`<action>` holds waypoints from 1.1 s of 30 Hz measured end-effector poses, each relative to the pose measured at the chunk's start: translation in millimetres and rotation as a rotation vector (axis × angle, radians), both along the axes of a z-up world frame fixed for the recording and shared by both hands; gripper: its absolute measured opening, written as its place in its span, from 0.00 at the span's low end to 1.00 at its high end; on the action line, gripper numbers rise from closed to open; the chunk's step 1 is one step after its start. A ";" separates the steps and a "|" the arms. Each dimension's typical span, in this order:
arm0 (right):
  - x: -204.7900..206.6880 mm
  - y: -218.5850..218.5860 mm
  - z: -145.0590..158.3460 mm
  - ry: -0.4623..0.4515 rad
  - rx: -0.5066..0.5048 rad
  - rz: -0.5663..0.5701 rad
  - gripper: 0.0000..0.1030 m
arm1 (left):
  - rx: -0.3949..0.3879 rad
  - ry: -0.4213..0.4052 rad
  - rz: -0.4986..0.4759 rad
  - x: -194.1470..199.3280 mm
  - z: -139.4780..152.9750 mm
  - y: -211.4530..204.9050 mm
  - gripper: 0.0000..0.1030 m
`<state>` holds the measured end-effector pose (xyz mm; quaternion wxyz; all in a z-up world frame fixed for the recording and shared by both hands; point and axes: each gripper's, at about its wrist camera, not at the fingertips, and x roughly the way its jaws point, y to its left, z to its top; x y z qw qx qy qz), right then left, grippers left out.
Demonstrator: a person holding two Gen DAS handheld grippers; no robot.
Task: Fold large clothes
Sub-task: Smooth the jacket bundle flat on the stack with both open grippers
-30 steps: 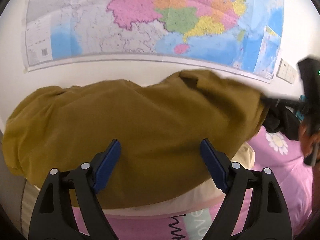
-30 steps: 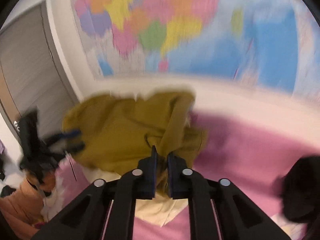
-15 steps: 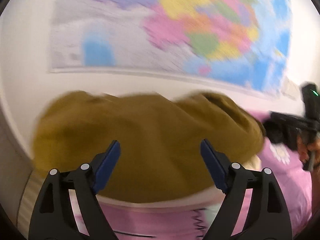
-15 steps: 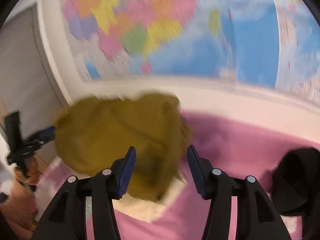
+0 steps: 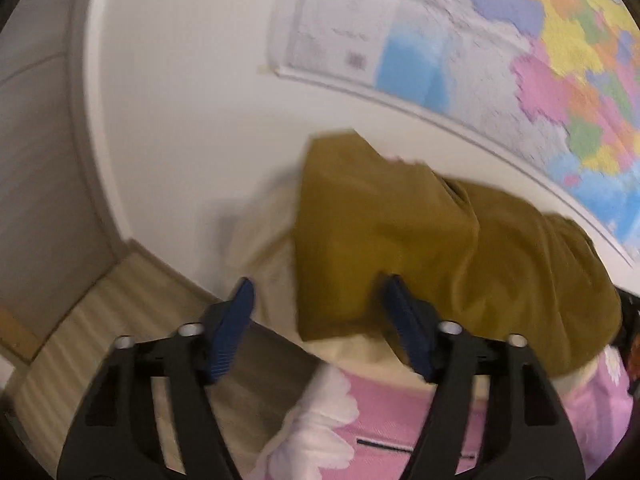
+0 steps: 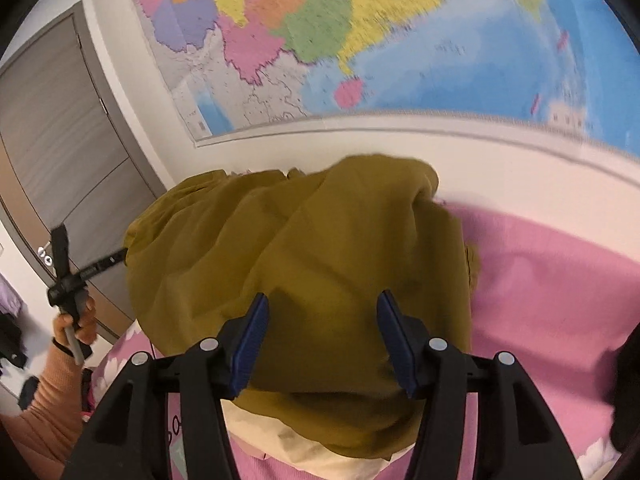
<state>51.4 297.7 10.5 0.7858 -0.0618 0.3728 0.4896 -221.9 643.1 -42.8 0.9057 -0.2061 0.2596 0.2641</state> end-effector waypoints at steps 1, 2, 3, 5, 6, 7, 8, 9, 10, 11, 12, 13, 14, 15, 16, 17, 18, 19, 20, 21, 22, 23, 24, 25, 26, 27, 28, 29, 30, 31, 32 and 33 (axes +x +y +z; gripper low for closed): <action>0.3 -0.4 -1.6 0.007 -0.004 0.000 0.53 | -0.006 -0.003 -0.022 2.8 -5.1 0.8 0.36; -1.2 -0.6 -2.7 0.005 -0.007 -0.003 0.53 | -0.011 -0.006 -0.034 7.3 -7.6 2.4 0.23; -2.5 -0.2 -3.8 -0.001 -0.016 0.000 0.53 | -0.006 -0.009 -0.039 12.6 -7.8 2.9 0.20; -5.7 2.7 -7.5 -0.037 -0.054 -0.011 0.48 | 0.018 -0.033 -0.023 11.0 1.1 7.8 0.08; -5.3 4.9 -9.5 -0.040 -0.065 -0.011 0.46 | 0.030 -0.047 -0.005 5.3 6.5 8.0 0.06; -3.8 7.9 -12.8 -0.038 -0.072 -0.008 0.45 | 0.056 -0.057 0.029 0.4 13.9 13.2 0.04; -3.2 7.5 -16.1 -0.030 -0.070 -0.011 0.45 | 0.073 -0.055 0.061 -2.1 16.1 16.7 0.04; -2.2 7.1 -18.1 -0.024 -0.065 -0.010 0.45 | 0.064 -0.050 0.075 -3.5 14.3 20.6 0.04; -1.9 7.0 -19.5 -0.020 -0.062 -0.007 0.45 | 0.027 -0.046 0.072 -2.1 7.9 26.3 0.04; -1.4 6.8 -20.6 -0.014 -0.059 -0.007 0.45 | 0.000 -0.022 0.077 3.1 -2.2 28.9 0.04; -1.2 6.3 -21.2 -0.011 -0.063 -0.003 0.45 | 0.007 0.022 0.087 10.6 -10.6 26.1 0.04; -1.7 6.7 -20.9 -0.011 -0.072 0.001 0.45 | 0.020 0.056 0.096 16.0 -14.5 23.3 0.07; -2.6 6.2 -18.5 -0.012 -0.077 0.003 0.45 | 0.049 0.115 0.126 23.8 -16.3 18.4 0.15; -3.8 4.8 -15.0 -0.015 -0.078 0.006 0.45 | 0.071 0.147 0.153 27.5 -12.7 14.4 0.19; -5.2 3.0 -8.7 -0.024 -0.075 0.006 0.45 | 0.090 0.152 0.180 27.2 -6.1 11.8 0.30; -5.6 1.8 -2.0 -0.033 -0.062 0.004 0.45 | 0.113 0.120 0.213 22.5 7.1 8.4 0.33; -6.6 -0.6 3.1 -0.037 -0.044 0.009 0.45 | 0.134 0.073 0.233 16.6 20.8 4.4 0.33; -7.5 -2.6 10.2 -0.043 -0.021 0.010 0.45 | 0.146 0.029 0.240 11.9 31.7 0.9 0.39; -7.3 -2.9 15.1 -0.053 -0.008 0.004 0.45 | 0.161 -0.035 0.233 6.7 47.8 -4.6 0.43; -5.6 0.2 23.7 -0.072 0.008 -0.002 0.45 | 0.185 -0.071 0.204 9.7 62.7 -10.7 0.44; -2.7 4.2 28.7 -0.086 0.018 -0.011 0.45 | 0.198 -0.077 0.151 20.2 72.7 -14.1 0.49; 1.5 8.4 31.4 -0.092 0.024 -0.019 0.45 | 0.203 -0.078 0.111 29.2 78.5 -15.9 0.54; 10.1 17.9 33.5 -0.085 0.024 -0.022 0.45 | 0.213 -0.070 0.073 45.3 83.2 -16.7 0.54; 20.2 28.4 33.4 -0.075 0.022 -0.025 0.45 | 0.205 -0.058 0.045 54.9 83.5 -15.2 0.53; 28.0 36.2 31.8 -0.076 0.018 -0.027 0.45 | 0.176 -0.026 0.000 75.1 80.4 -10.2 0.55; 38.9 51.4 29.2 -0.077 -0.003 -0.020 0.45 | 0.144 0.023 0.006 93.3 73.6 -0.8 0.54; 47.8 59.8 25.2 -0.077 -0.024 -0.032 0.45 | 0.117 0.070 0.009 106.6 63.5 7.8 0.51; 61.5 71.5 16.9 -0.076 -0.067 -0.065 0.45 | 0.096 0.123 0.024 119.9 52.2 18.6 0.50; 70.9 76.9 8.2 -0.054 -0.099 -0.074 0.45 | 0.069 0.159 0.045 127.3 40.8 26.4 0.47; 81.7 81.0 -4.2 -0.014 -0.135 -0.083 0.41 | 0.042 0.175 0.049 132.6 29.7 34.4 0.49; 91.8 81.0 -20.0 0.034 -0.168 -0.098 0.39 | 0.024 0.175 0.046 133.0 22.9 37.8 0.49; 94.9 79.8 -27.7 0.067 -0.167 -0.091 0.39 | 0.000 0.168 0.041 132.8 16.5 41.3 0.50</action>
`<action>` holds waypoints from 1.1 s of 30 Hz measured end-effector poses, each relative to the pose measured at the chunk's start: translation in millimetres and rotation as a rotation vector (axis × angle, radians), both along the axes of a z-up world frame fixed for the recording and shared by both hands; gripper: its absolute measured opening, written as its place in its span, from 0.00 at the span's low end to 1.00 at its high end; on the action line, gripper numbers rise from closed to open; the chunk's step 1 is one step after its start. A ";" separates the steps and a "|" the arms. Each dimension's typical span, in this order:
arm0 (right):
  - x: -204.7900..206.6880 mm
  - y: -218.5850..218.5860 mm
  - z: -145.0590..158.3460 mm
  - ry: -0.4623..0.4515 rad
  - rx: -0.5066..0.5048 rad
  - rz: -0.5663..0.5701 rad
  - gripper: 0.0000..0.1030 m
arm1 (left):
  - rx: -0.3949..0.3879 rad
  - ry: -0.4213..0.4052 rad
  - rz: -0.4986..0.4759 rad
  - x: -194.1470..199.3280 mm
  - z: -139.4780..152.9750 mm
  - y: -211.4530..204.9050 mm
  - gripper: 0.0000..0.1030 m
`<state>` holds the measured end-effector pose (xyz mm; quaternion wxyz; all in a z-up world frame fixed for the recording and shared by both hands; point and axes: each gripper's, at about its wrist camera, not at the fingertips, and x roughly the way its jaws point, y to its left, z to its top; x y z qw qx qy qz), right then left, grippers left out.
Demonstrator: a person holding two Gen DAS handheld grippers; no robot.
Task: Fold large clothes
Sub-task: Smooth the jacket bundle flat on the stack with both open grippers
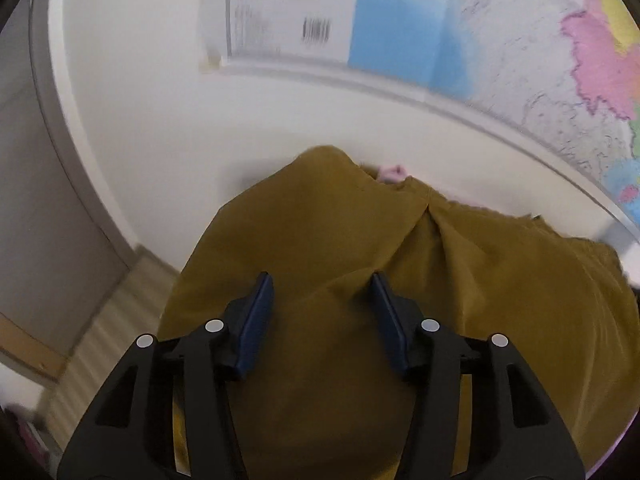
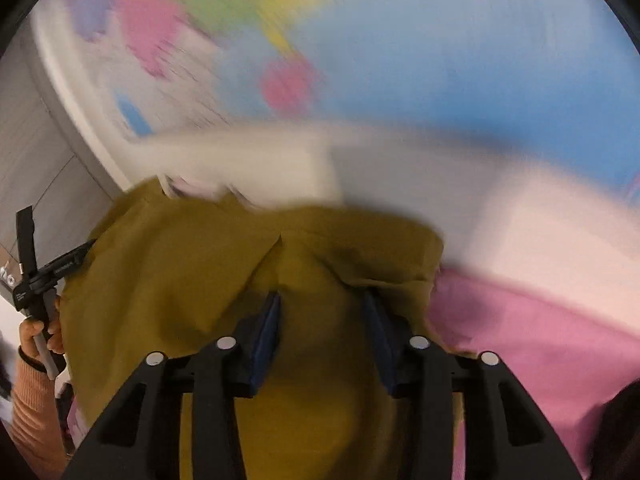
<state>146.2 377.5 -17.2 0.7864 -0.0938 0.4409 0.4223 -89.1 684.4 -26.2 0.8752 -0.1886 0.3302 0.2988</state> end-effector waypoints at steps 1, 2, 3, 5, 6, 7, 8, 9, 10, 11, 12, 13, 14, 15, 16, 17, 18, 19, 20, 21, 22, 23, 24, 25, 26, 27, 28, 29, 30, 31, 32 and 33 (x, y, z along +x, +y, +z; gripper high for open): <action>1.6 -4.2 -8.2 0.025 0.002 0.007 0.39 | -0.002 -0.003 -0.003 0.4 -1.5 0.9 0.50; 1.7 -9.3 -17.5 0.054 0.007 0.009 0.39 | 0.017 -0.005 -0.010 0.0 -2.4 -1.2 0.50; 1.6 -11.5 -23.1 0.079 0.004 0.012 0.39 | 0.032 0.007 -0.014 1.6 -2.6 -3.0 0.50; 1.7 -16.7 -23.9 0.104 0.016 -0.001 0.40 | 0.052 0.037 -0.003 4.5 1.0 -6.5 0.50; -0.9 -20.8 -17.4 0.093 0.026 -0.012 0.41 | 0.082 0.047 0.009 3.8 4.9 -11.2 0.50; -5.9 -26.3 -8.9 0.072 0.047 -0.013 0.41 | 0.124 0.048 0.021 0.9 10.5 -19.1 0.53; -10.2 -30.0 -3.0 0.054 0.061 -0.009 0.41 | 0.144 0.041 0.020 -3.7 16.3 -23.5 0.59; -17.8 -36.5 5.3 0.026 0.076 -0.006 0.42 | 0.155 0.028 0.013 -8.3 20.9 -27.1 0.60; -25.5 -42.5 12.6 -0.002 0.093 0.003 0.46 | 0.166 0.006 0.004 -15.3 25.3 -35.0 0.60; -39.2 -50.2 21.8 -0.041 0.119 0.024 0.48 | 0.175 -0.010 -0.006 -21.3 28.6 -42.0 0.60; -50.1 -55.0 26.9 -0.070 0.131 0.042 0.48 | 0.186 -0.025 -0.013 -27.2 31.2 -48.8 0.60; -60.8 -59.2 31.1 -0.100 0.141 0.063 0.49 | 0.192 -0.047 -0.026 -34.8 33.7 -58.8 0.61; -69.9 -61.4 35.1 -0.123 0.151 0.089 0.50 | 0.187 -0.061 -0.048 -35.2 35.6 -63.2 0.62; -83.3 -63.4 37.3 -0.156 0.153 0.107 0.50 | 0.187 -0.072 -0.069 -40.3 36.2 -72.4 0.63; -93.3 -63.3 37.9 -0.180 0.150 0.122 0.50 | 0.191 -0.079 -0.073 -46.0 35.6 -80.8 0.63; -101.3 -62.4 36.1 -0.188 0.148 0.142 0.50 | 0.188 -0.094 -0.100 -50.0 33.5 -90.0 0.65; -110.1 -58.3 30.6 -0.200 0.127 0.158 0.50 | 0.178 -0.106 -0.134 -52.3 30.6 -99.9 0.67; -116.2 -54.6 24.2 -0.220 0.097 0.168 0.50 | 0.176 -0.103 -0.150 -51.8 26.1 -104.4 0.69; -119.4 -49.4 14.4 -0.225 0.056 0.185 0.49 | 0.191 -0.082 -0.155 -47.8 18.2 -108.4 0.68; -119.7 -44.8 7.2 -0.223 0.027 0.188 0.50 | 0.189 -0.066 -0.158 -46.0 13.7 -111.3 0.68; -118.5 -43.7 -0.1 -0.217 0.012 0.180 0.50 | 0.174 -0.062 -0.154 -42.9 7.7 -108.9 0.70; -117.1 -46.9 -1.9 -0.215 0.022 0.172 0.50 | 0.145 -0.072 -0.148 -44.1 3.1 -106.3 0.70; -118.2 -48.7 -0.6 -0.220 0.031 0.165 0.50 | 0.130 -0.085 -0.144 -45.3 1.9 -103.9 0.70; -118.9 -50.7 1.4 -0.220 0.034 0.158 0.50 | 0.124 -0.099 -0.129 -47.4 3.1 -102.2 0.70; -119.2 -54.7 4.4 -0.213 0.051 0.141 0.51 | 0.125 -0.105 -0.119 -49.9 4.6 -103.7 0.68; -120.8 -59.0 6.5 -0.211 0.063 0.130 0.52 | 0.133 -0.108 -0.112 -52.3 6.1 -106.6 0.68; -123.3 -60.7 7.7 -0.217 0.067 0.121 0.55 | 0.145 -0.111 -0.107 -55.6 7.1 -111.8 0.70; -127.0 -66.3 9.8 -0.226 0.073 0.120 0.57 | 0.160 -0.110 -0.097 -59.0 8.1 -117.9 0.72; -129.3 -70.3 11.4 -0.228 0.079 0.121 0.58 | 0.177 -0.110 -0.086 -62.7 9.0 -123.9 0.74; -133.4 -71.9 12.5 -0.234 0.087 0.120 0.60 | 0.196 -0.120 -0.078 -67.1 10.3 -132.0 0.81; -138.5 -74.6 12.4 -0.244 0.099 0.116 0.65 | 0.203 -0.127 -0.072 -70.1 11.9 -136.9 0.88; -145.3 -78.0 12.4 -0.256 0.110 0.110 0.67 | 0.210 -0.137 -0.066 -73.6 12.4 -144.0 0.91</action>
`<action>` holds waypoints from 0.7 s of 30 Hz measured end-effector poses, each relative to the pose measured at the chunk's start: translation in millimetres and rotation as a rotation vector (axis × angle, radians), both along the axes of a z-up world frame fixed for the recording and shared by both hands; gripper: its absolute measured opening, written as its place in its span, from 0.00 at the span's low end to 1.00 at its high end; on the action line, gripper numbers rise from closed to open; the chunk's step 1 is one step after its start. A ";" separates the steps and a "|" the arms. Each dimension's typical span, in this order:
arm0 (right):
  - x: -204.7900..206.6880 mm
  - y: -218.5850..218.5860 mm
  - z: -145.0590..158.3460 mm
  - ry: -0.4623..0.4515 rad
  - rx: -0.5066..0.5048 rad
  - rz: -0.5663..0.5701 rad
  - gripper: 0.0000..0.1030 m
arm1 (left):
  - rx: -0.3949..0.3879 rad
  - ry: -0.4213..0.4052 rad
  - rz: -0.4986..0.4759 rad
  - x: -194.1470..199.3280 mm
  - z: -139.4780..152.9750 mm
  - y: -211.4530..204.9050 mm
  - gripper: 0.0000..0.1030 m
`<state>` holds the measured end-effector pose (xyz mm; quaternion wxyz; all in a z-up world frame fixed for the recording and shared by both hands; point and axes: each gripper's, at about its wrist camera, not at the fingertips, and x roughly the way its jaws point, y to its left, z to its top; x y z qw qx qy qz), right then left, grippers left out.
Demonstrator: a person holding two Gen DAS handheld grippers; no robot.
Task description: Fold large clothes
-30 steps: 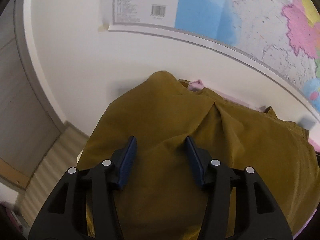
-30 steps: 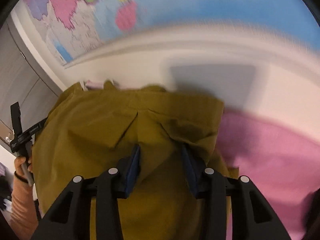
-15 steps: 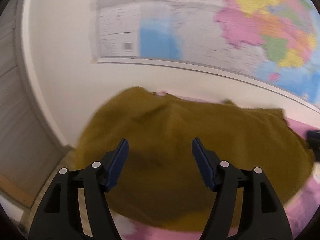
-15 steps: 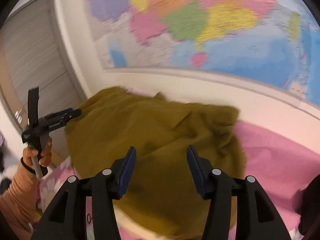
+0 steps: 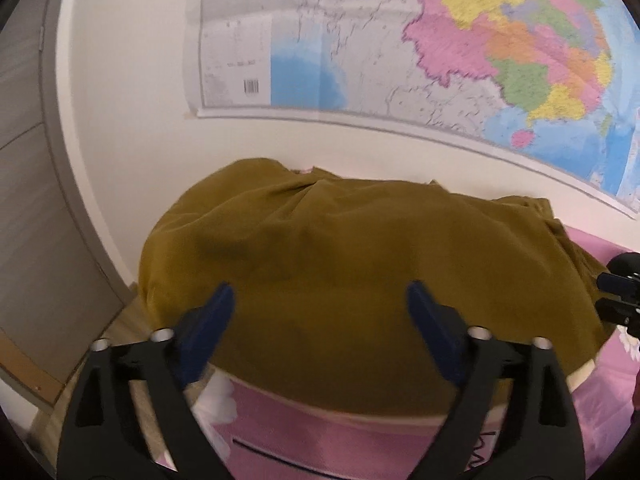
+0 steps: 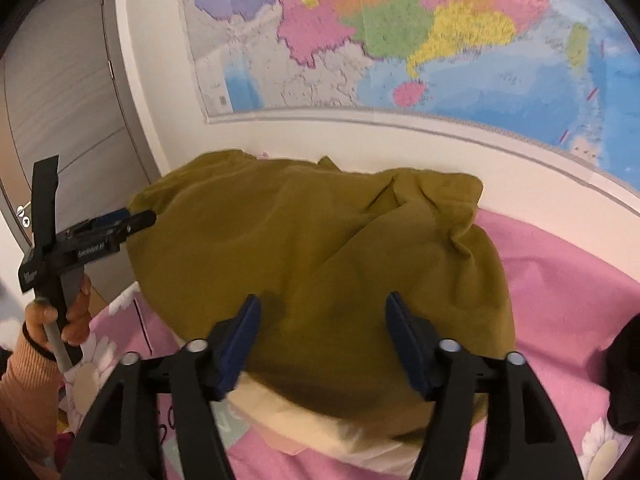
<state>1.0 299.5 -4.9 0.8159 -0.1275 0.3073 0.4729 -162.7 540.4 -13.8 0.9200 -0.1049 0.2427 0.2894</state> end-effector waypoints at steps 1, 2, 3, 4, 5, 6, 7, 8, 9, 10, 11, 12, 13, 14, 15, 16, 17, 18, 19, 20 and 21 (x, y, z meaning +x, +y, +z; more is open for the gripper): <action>-5.6 -1.5 0.6 -0.008 0.006 0.000 0.67 | -0.001 -0.007 -0.003 -3.3 0.0 -4.6 0.94; -12.3 -2.5 1.4 -0.017 0.017 0.002 0.68 | -0.002 -0.014 -0.010 -5.6 0.1 -12.0 0.95; -17.3 -4.8 1.7 -0.024 0.022 0.004 0.69 | 0.006 -0.018 -0.011 -8.1 1.5 -20.8 0.95; -23.1 -5.5 2.2 -0.040 0.024 0.003 0.72 | 0.013 -0.019 -0.006 -9.2 2.7 -26.5 0.95; -27.7 -6.1 2.6 -0.057 0.027 -0.001 0.80 | 0.015 -0.023 -0.002 -11.7 4.2 -36.2 0.95; -34.7 -8.0 2.8 -0.078 0.029 -0.006 0.86 | 0.012 -0.026 -0.003 -13.5 5.4 -42.7 0.95; -40.8 -9.3 3.0 -0.096 0.030 -0.011 0.94 | 0.008 -0.031 0.000 -14.9 6.5 -47.4 0.95; -45.9 -9.9 3.3 -0.114 0.035 -0.020 0.94 | 0.004 -0.040 0.007 -17.6 7.6 -54.2 0.95; -49.2 -10.2 3.3 -0.121 0.037 -0.017 0.94 | 0.000 -0.043 0.008 -19.6 8.2 -60.5 0.95; -52.6 -9.9 3.0 -0.124 0.034 -0.006 0.94 | -0.003 -0.042 0.009 -19.7 8.6 -64.1 0.95; -58.0 -10.5 2.8 -0.140 0.029 -0.007 0.94 | -0.005 -0.027 0.019 -20.7 7.9 -70.9 0.95; -60.9 -11.1 2.6 -0.149 0.029 -0.011 0.94 | -0.004 -0.016 0.023 -20.1 7.9 -73.7 0.95; -64.3 -12.7 2.6 -0.152 0.033 -0.006 0.94 | -0.009 -0.006 0.036 -21.6 6.8 -78.8 0.95; -66.8 -14.4 2.4 -0.155 0.035 -0.008 0.94 | -0.017 -0.003 0.043 -23.4 6.0 -82.2 0.95; -69.1 -15.7 2.3 -0.162 0.035 -0.011 0.94 | -0.029 -0.002 0.050 -26.1 4.9 -86.3 0.95; -71.8 -17.7 2.3 -0.168 0.036 -0.012 0.94 | -0.042 -0.003 0.055 -28.0 4.2 -88.7 0.95; -74.2 -20.0 2.4 -0.172 0.041 -0.018 0.94 | -0.056 -0.005 0.065 -31.3 3.5 -93.2 0.95; -76.2 -21.9 2.3 -0.173 0.047 -0.024 0.94 | -0.052 -0.008 0.074 -34.5 3.6 -98.4 0.95; -78.9 -24.4 1.9 -0.168 0.055 -0.025 0.94 | -0.048 -0.007 0.083 -36.4 3.9 -102.2 0.95; -81.8 -26.0 1.3 -0.165 0.056 -0.029 0.94 | -0.046 -0.003 0.088 -38.6 3.7 -108.4 0.95; -84.9 -27.4 0.8 -0.171 0.059 -0.031 0.94 | -0.052 -0.003 0.074 -40.1 3.3 -114.0 0.95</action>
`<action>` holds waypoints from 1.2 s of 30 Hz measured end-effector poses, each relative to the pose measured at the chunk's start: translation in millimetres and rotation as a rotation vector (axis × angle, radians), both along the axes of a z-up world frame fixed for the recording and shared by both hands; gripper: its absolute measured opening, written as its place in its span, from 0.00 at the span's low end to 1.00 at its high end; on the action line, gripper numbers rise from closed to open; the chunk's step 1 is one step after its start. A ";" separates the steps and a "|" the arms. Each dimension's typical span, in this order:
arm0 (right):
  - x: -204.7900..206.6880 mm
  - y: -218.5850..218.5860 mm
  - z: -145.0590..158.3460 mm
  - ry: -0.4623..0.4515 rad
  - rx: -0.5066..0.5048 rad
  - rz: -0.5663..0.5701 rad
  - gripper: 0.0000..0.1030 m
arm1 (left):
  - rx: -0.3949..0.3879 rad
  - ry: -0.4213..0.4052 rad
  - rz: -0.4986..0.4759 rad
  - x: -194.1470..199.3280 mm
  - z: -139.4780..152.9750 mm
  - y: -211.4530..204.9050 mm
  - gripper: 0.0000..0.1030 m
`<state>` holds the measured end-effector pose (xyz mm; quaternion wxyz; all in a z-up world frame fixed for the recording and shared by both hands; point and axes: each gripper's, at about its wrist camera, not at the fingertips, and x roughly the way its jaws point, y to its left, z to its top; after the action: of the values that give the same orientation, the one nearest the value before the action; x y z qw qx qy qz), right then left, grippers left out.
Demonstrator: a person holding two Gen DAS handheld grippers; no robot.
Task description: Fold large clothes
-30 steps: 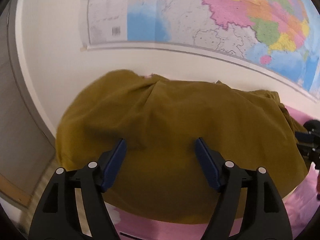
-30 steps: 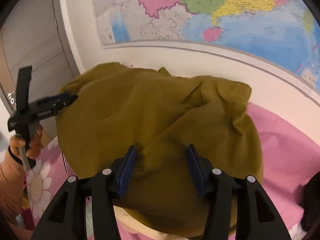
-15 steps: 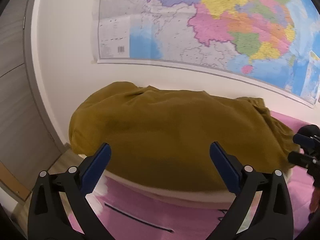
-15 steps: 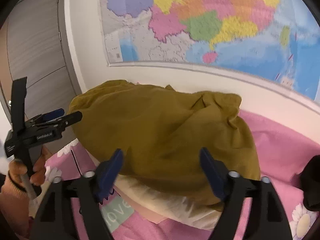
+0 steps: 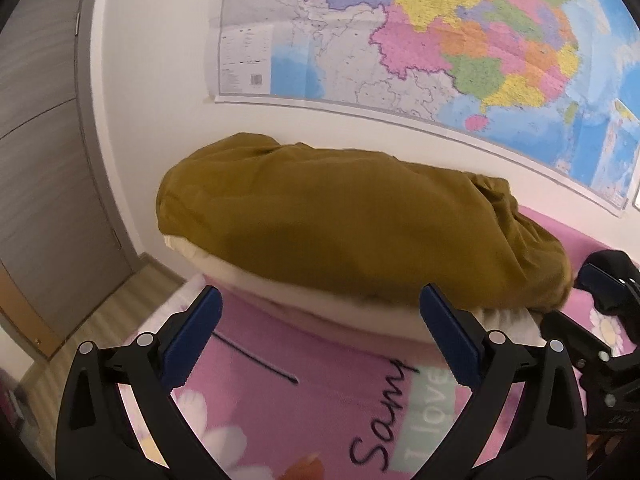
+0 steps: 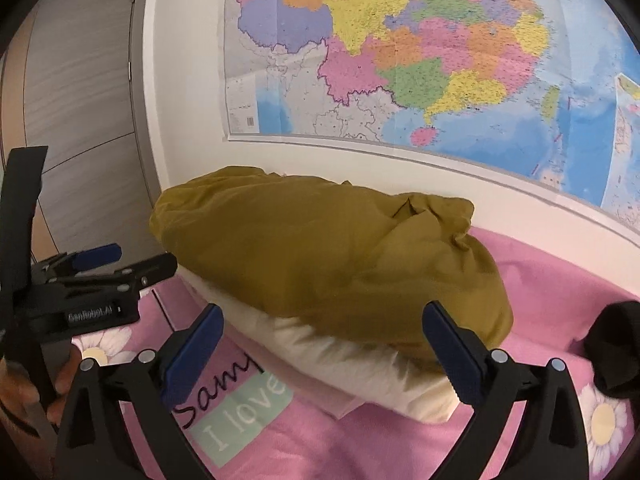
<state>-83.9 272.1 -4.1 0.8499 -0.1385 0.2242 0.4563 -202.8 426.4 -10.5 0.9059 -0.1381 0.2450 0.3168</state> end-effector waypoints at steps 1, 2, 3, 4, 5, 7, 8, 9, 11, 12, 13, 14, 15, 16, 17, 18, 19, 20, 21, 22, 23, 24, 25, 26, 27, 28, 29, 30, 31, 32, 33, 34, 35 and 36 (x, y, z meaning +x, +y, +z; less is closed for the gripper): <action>-5.2 -2.0 -1.4 -0.017 0.004 -0.003 0.94 | -0.007 0.002 -0.006 -1.0 -0.4 -3.9 0.95; -10.5 -4.2 -3.2 -0.032 0.004 -0.010 0.94 | -0.012 0.002 -0.009 -3.3 -0.9 -9.4 0.95; -13.6 -5.8 -4.7 -0.034 0.006 -0.010 0.94 | -0.007 0.001 -0.013 -5.2 -1.0 -14.6 0.95; -16.5 -8.5 -6.5 -0.030 0.011 -0.008 0.94 | -0.001 0.002 -0.009 -6.9 -1.0 -20.0 0.95; -19.3 -12.0 -8.2 -0.029 0.013 -0.016 0.94 | 0.004 0.003 -0.006 -7.7 -0.8 -23.8 0.95; -22.4 -17.0 -10.6 -0.022 0.015 -0.021 0.94 | 0.012 0.005 -0.004 -9.1 -0.6 -31.1 0.95; -23.6 -20.2 -11.5 -0.017 0.019 -0.024 0.94 | 0.018 0.004 0.003 -10.5 -0.6 -36.1 0.95; -24.0 -22.8 -11.9 -0.014 0.023 -0.027 0.94 | 0.023 0.003 0.007 -10.9 -0.3 -38.2 0.95; -25.1 -27.9 -12.8 -0.011 0.023 -0.029 0.94 | 0.033 0.001 0.011 -13.0 -0.4 -45.0 0.95; -26.1 -29.6 -12.9 -0.015 0.022 -0.033 0.94 | 0.035 0.003 0.018 -13.5 -0.6 -46.4 0.95; -26.8 -31.5 -13.0 -0.017 0.023 -0.038 0.94 | 0.036 0.004 0.023 -14.1 -0.3 -46.4 0.95; -27.4 -34.2 -12.8 -0.013 0.028 -0.033 0.94 | 0.035 0.003 0.027 -15.2 -0.2 -47.1 0.95; -28.1 -35.5 -13.2 -0.011 0.028 -0.032 0.94 | 0.031 0.002 0.031 -16.7 0.1 -47.3 0.95; -28.9 -37.6 -12.9 -0.013 0.030 -0.038 0.94 | 0.027 0.001 0.035 -17.4 0.4 -47.5 0.95; -29.2 -39.1 -12.8 -0.011 0.034 -0.035 0.94 | 0.025 -0.003 0.036 -19.2 0.9 -48.4 0.95; -29.5 -40.5 -12.9 -0.005 0.034 -0.030 0.94 | 0.026 -0.003 0.038 -20.7 1.3 -49.7 0.95; -29.7 -41.8 -13.1 -0.002 0.033 -0.032 0.94 | 0.028 -0.002 0.042 -22.0 1.5 -50.8 0.95; -30.1 -43.4 -13.2 -0.001 0.037 -0.028 0.94 | 0.035 -0.001 0.048 -23.2 2.0 -52.4 0.95; -30.4 -43.7 -13.6 0.002 0.036 -0.024 0.94 | 0.041 0.000 0.051 -24.1 2.1 -53.6 0.95; -30.9 -43.8 -14.3 0.005 0.033 -0.024 0.94 | 0.046 0.003 0.055 -24.2 2.2 -54.2 0.95; -31.8 -44.5 -14.9 0.006 0.035 -0.022 0.94 | 0.053 0.005 0.059 -25.4 2.3 -55.9 0.95; -32.7 -44.7 -15.5 0.007 0.035 -0.019 0.94 | 0.055 0.005 0.058 -25.9 2.2 -56.2 0.95; -33.5 -44.8 -16.2 0.009 0.032 -0.017 0.94 | 0.054 0.007 0.059 -26.2 2.0 -56.4 0.95; -34.4 -45.1 -16.4 0.008 0.030 -0.015 0.94 | 0.050 0.008 0.060 -26.9 1.7 -56.5 0.95; -35.5 -45.9 -16.6 0.003 0.031 -0.016 0.94 | 0.045 0.007 0.060 -27.7 1.6 -56.4 0.95; -36.1 -46.3 -16.7 0.004 0.031 -0.016 0.94 | 0.044 0.007 0.060 -28.0 1.3 -56.7 0.95; -36.3 -46.6 -17.1 0.006 0.029 -0.013 0.94 | 0.044 0.010 0.061 -28.3 1.0 -57.0 0.95; -36.6 -47.4 -17.5 0.008 0.030 -0.017 0.94 | 0.045 0.011 0.063 -28.5 0.8 -57.4 0.95; -36.7 -48.2 -17.5 0.011 0.033 -0.017 0.94 | 0.047 0.011 0.062 -28.8 0.8 -57.8 0.95; -36.8 -48.2 -17.7 0.013 0.032 -0.016 0.94 | 0.049 0.011 0.061 -29.1 0.6 -58.5 0.95; -37.0 -48.4 -17.8 0.013 0.029 -0.020 0.94 | 0.050 0.012 0.062 -29.3 0.5 -59.2 0.95; -37.0 -48.7 -17.8 0.013 0.028 -0.022 0.94 | 0.050 0.011 0.061 -29.5 0.4 -59.9 0.95; -36.8 -48.7 -17.9 0.016 0.026 -0.019 0.94 | 0.050 0.011 0.061 -29.8 0.3 -60.7 0.95; -36.8 -48.6 -18.0 0.016 0.024 -0.019 0.94 | 0.049 0.011 0.061 -29.8 0.2 -60.8 0.95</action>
<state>-120.8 223.5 -22.1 0.8539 -0.1223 0.2269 0.4521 -232.6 365.6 -10.3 0.8975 -0.1214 0.2379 0.3509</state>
